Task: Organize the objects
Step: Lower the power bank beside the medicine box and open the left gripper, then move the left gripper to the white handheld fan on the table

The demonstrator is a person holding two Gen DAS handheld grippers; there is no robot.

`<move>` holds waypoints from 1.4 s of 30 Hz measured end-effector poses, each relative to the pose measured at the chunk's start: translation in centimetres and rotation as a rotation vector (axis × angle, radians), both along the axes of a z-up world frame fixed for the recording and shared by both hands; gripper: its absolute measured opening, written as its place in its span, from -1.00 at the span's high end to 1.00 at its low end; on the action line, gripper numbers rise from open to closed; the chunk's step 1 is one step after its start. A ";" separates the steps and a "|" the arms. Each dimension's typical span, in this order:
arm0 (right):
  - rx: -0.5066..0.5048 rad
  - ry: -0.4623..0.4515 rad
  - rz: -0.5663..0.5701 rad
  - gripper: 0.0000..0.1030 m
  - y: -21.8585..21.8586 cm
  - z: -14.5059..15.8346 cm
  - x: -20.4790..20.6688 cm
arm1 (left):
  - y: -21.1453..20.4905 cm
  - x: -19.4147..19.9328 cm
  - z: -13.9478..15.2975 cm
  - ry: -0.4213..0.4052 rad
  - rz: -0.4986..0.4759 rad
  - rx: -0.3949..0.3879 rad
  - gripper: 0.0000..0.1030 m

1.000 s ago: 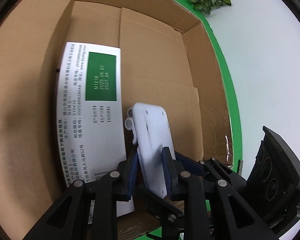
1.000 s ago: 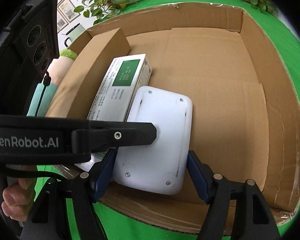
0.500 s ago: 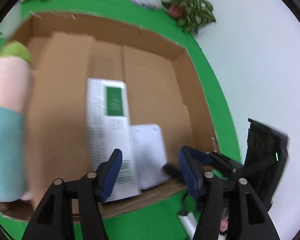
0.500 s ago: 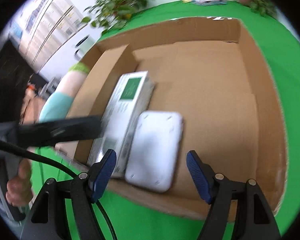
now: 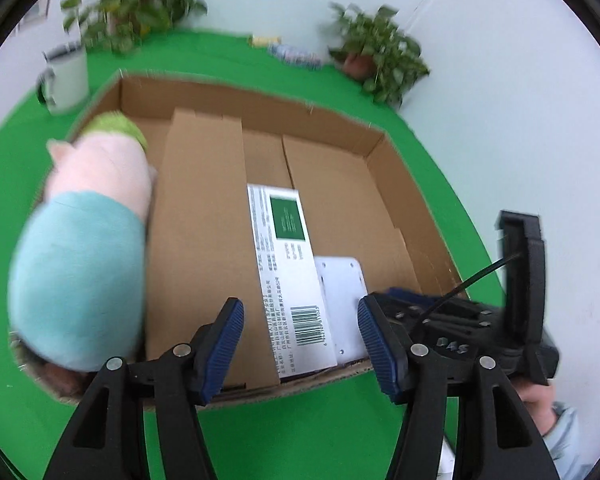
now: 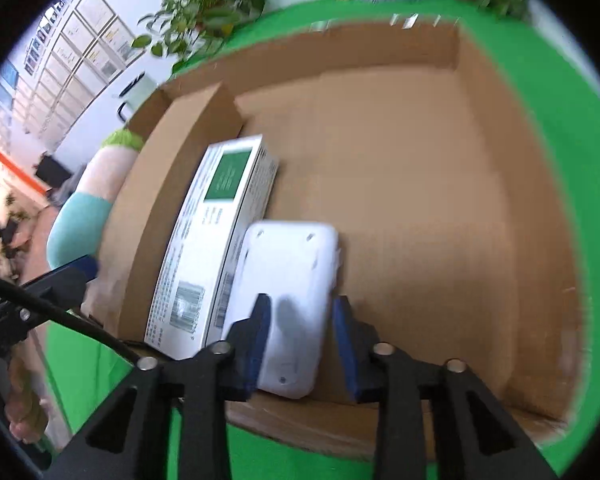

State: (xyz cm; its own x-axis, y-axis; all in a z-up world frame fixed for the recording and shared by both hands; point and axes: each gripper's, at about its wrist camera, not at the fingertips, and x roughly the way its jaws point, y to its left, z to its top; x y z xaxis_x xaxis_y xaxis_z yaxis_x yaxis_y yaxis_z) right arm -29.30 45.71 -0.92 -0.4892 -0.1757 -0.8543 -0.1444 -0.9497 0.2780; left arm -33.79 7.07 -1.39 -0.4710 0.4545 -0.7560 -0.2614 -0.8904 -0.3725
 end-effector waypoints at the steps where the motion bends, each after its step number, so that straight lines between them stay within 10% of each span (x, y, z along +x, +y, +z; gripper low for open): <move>1: 0.037 0.041 -0.015 -0.40 -0.2 1.0 0.8 | 0.0 1.4 1.1 0.071 0.033 -0.076 -0.25; 3: 0.124 0.181 -0.043 -0.65 -1.1 3.7 3.6 | 0.5 3.9 2.7 0.217 0.115 -0.220 -0.39; 5: 0.178 0.286 -0.048 -0.66 -2.5 5.7 6.9 | 0.8 7.6 4.3 0.407 0.191 -0.334 -0.95; 8: 0.209 0.396 -0.046 -0.77 -5.2 7.0 11.5 | 0.9 12.5 5.6 0.557 0.257 -0.391 -0.99; 24: 0.365 0.402 -0.084 -0.77 -11.3 3.8 20.9 | 1.7 25.0 3.6 0.521 0.262 -0.251 -0.91; 27: 0.373 0.434 -0.090 -0.75 -11.2 3.7 22.7 | 2.4 25.7 3.2 0.522 0.244 -0.244 -0.48; 29: 0.374 0.445 -0.086 -0.43 -11.0 3.5 23.6 | 2.7 26.1 2.5 0.488 0.200 -0.197 0.71; 32: 0.380 0.431 -0.085 0.02 -10.6 2.9 24.4 | 3.3 27.0 1.5 0.482 0.185 -0.190 0.88; 33: 0.371 0.432 -0.087 0.01 -10.6 2.8 24.6 | 3.5 27.2 1.3 0.496 0.196 -0.195 0.84; 35: 0.358 0.438 -0.095 -0.38 -10.5 2.5 25.1 | 4.0 27.8 1.2 0.523 0.221 -0.245 0.08; 36: 0.357 0.431 -0.094 -0.75 -10.5 2.4 25.1 | 4.3 28.2 1.2 0.533 0.228 -0.263 -0.85; 42: 0.343 0.381 -0.053 -0.78 -10.6 1.1 25.3 | 3.7 28.5 0.8 0.515 0.200 -0.198 -0.99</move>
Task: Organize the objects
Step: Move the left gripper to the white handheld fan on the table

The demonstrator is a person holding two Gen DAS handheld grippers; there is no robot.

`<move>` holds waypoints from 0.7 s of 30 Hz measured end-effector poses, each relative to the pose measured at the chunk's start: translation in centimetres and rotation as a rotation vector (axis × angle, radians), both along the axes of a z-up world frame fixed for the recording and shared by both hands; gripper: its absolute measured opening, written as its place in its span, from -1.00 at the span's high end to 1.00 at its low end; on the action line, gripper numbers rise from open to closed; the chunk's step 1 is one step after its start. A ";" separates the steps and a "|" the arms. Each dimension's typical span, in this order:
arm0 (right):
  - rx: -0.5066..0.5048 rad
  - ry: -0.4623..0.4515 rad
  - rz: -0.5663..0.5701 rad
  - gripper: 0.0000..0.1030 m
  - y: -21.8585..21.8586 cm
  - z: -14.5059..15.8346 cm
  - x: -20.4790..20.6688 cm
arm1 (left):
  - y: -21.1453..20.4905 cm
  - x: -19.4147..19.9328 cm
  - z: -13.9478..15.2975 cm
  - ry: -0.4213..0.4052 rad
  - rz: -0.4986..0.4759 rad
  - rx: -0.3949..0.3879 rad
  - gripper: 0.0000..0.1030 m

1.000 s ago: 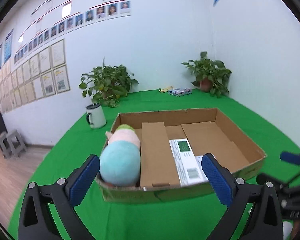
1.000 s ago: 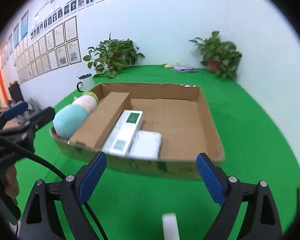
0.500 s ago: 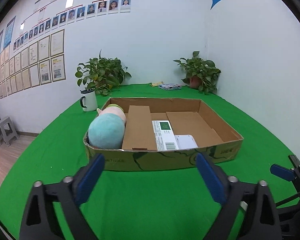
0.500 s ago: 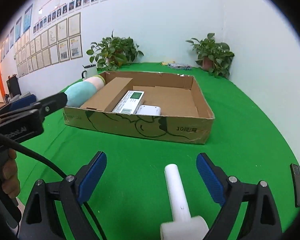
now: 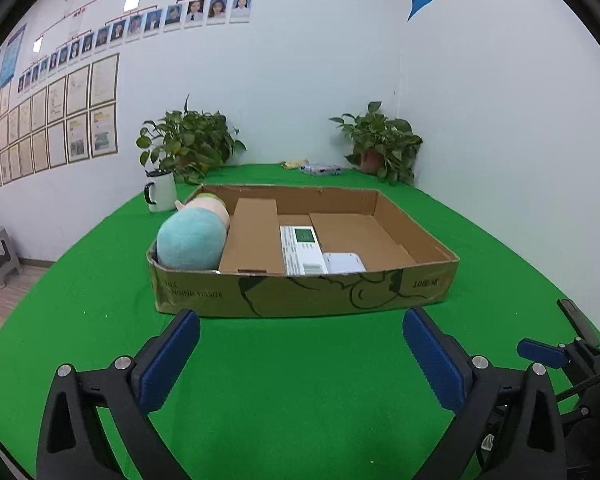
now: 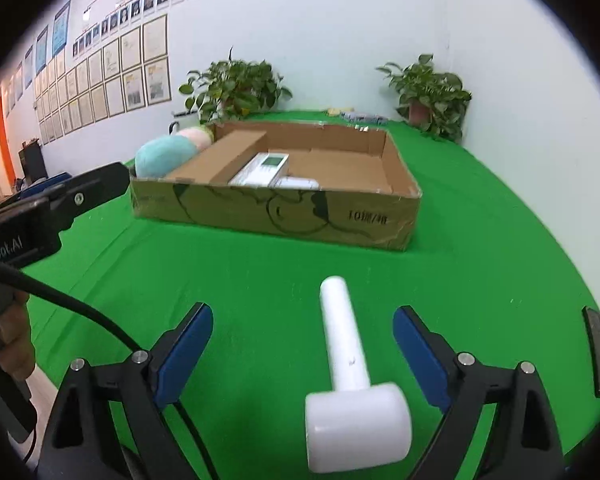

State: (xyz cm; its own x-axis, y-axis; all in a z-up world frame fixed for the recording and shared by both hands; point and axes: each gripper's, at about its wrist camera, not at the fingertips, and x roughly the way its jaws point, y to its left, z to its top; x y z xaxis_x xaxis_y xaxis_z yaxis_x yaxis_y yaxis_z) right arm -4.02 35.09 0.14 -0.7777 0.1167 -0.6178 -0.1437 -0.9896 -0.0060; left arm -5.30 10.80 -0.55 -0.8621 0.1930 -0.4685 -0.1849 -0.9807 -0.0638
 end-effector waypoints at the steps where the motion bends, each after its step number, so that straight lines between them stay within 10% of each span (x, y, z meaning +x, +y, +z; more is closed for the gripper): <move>1: -0.011 -0.008 0.002 -0.78 0.1 -0.1 0.1 | -0.1 0.0 -0.2 -0.005 -0.004 0.000 -0.99; 14: -0.076 -0.123 -0.007 -0.76 3.5 -3.7 5.4 | 0.1 -1.6 -4.9 -0.206 -0.184 0.074 -0.99; 21: -0.077 -0.200 -0.021 -0.07 3.0 -5.7 4.0 | 1.7 -3.9 -7.2 -0.356 -0.335 0.205 -0.98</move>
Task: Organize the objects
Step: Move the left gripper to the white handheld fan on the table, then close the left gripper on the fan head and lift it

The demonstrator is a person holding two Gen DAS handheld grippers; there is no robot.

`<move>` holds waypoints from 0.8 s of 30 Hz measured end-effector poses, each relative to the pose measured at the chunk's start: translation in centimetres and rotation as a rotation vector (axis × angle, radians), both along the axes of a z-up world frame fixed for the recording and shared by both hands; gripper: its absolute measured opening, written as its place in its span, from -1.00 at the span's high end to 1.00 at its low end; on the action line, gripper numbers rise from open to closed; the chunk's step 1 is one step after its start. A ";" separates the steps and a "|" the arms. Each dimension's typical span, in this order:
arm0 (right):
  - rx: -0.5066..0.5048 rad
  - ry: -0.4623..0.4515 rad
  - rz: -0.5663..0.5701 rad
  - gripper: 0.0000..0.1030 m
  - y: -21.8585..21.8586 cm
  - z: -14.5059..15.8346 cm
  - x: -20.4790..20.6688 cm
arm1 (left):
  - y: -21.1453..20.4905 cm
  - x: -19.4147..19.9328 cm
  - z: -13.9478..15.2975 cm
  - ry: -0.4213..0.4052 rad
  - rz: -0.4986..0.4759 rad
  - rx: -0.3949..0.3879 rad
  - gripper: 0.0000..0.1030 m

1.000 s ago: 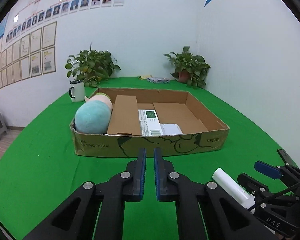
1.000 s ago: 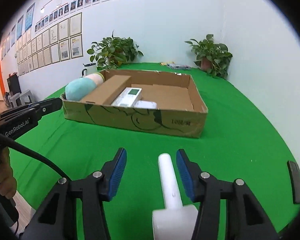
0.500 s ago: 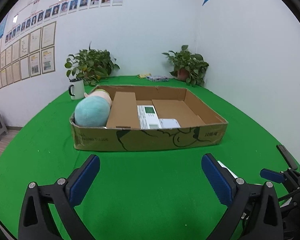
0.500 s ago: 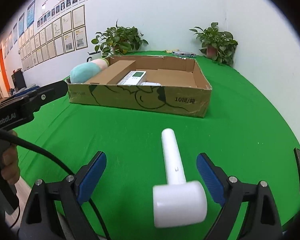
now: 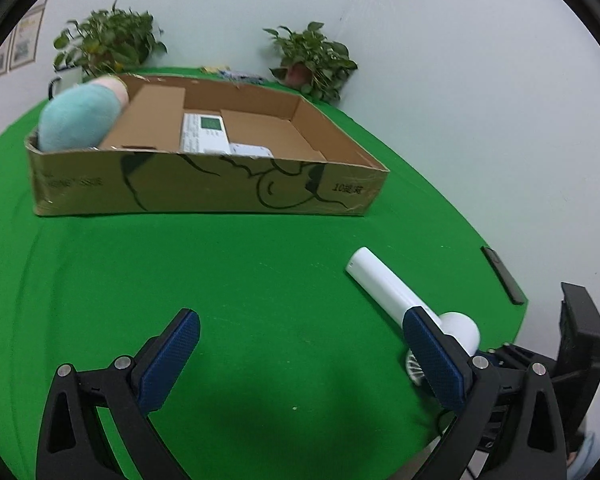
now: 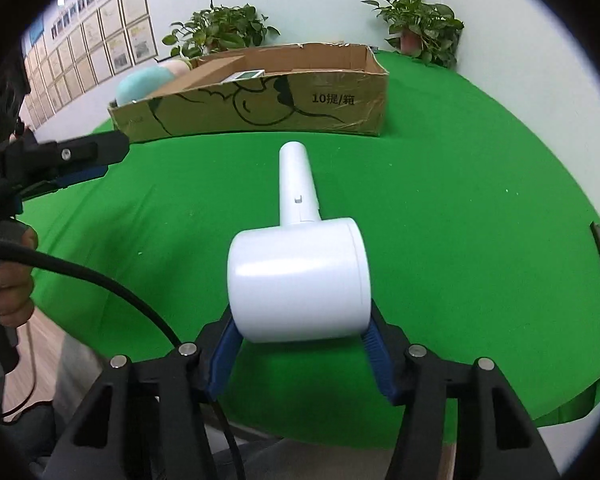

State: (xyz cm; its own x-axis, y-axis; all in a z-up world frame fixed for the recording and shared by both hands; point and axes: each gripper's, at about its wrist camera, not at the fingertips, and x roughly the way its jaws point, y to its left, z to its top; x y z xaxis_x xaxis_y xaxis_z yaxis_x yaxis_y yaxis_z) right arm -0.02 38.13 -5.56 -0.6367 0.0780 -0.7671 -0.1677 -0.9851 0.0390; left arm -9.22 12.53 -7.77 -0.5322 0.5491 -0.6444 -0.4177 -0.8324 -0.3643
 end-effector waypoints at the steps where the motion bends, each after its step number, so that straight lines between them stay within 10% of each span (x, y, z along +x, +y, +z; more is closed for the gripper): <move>1: -0.009 0.003 0.011 -0.09 -0.2 0.0 -0.3 | -0.1 -0.4 0.0 -0.017 -0.010 0.022 -0.98; 6: -0.133 0.067 0.059 -0.73 -1.2 1.4 -1.6 | -0.6 -3.4 -0.3 -0.136 -0.061 0.154 -0.96; 14: -0.060 0.045 0.027 -0.69 -2.4 0.8 -1.8 | 3.7 -8.5 -2.9 -0.377 -0.189 0.230 -0.86; 19: -0.025 0.015 0.005 -0.30 -2.5 0.4 -1.3 | 8.4 -9.6 -5.4 -0.500 -0.296 0.210 -0.75; 24: -0.044 0.010 0.002 -0.19 -2.4 0.0 -0.8 | 10.0 -9.9 -6.0 -0.477 -0.326 0.205 -0.64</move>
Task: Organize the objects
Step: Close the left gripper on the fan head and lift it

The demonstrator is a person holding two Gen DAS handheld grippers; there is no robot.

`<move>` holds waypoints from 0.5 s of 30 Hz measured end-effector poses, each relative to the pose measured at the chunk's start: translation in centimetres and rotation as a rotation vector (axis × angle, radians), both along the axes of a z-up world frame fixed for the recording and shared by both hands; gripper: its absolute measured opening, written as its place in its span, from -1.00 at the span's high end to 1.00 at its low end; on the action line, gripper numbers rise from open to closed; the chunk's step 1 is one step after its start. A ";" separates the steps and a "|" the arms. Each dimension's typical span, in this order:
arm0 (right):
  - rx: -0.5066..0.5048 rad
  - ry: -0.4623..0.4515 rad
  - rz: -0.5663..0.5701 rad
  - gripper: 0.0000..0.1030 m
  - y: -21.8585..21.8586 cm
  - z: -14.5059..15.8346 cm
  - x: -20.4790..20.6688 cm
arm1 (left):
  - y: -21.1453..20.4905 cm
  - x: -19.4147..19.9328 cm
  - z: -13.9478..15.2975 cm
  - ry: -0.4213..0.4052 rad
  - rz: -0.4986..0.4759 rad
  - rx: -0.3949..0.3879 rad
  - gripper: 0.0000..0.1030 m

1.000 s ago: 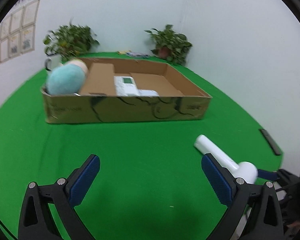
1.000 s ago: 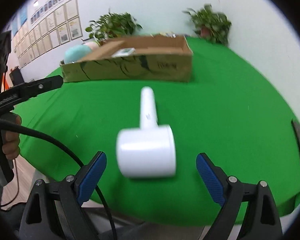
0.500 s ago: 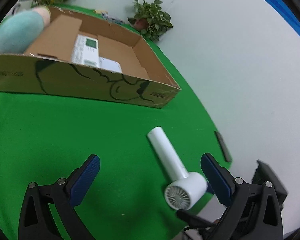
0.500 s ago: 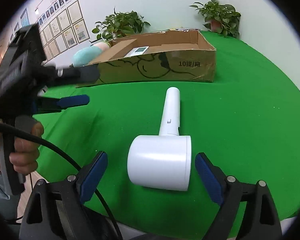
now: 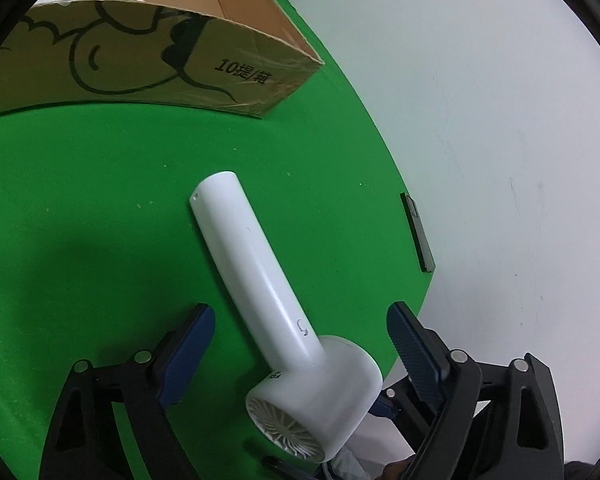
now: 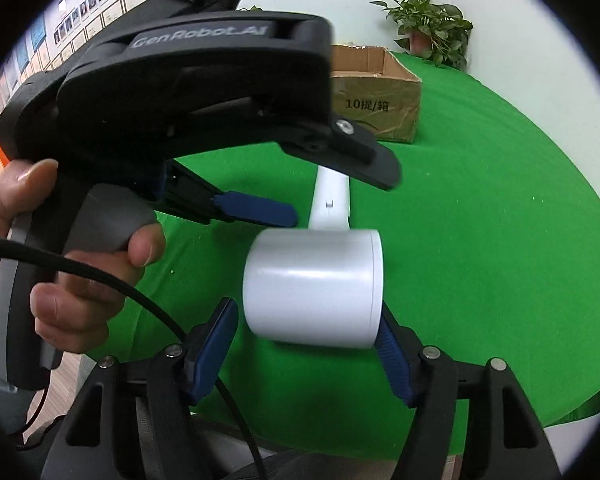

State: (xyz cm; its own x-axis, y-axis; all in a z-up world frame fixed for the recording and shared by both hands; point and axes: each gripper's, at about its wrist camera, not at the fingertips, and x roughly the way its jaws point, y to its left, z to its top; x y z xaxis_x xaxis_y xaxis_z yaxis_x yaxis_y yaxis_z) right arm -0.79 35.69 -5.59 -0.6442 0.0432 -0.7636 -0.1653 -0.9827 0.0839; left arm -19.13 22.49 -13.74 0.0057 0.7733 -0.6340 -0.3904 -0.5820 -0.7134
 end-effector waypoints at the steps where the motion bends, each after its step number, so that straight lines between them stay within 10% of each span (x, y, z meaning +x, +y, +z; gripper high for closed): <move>1: 0.001 -0.003 -0.006 -0.11 0.1 -0.1 0.0 | 0.0 -0.3 -0.1 0.002 0.007 0.000 -0.56; 10: 0.028 -0.014 0.001 -0.10 -0.1 -0.6 0.7 | 0.0 -1.4 -1.1 -0.006 0.004 -0.060 0.26; 15: 0.033 -0.024 0.027 -0.10 -0.6 -0.7 2.1 | -1.6 -0.1 -1.6 -0.024 0.021 -0.036 0.27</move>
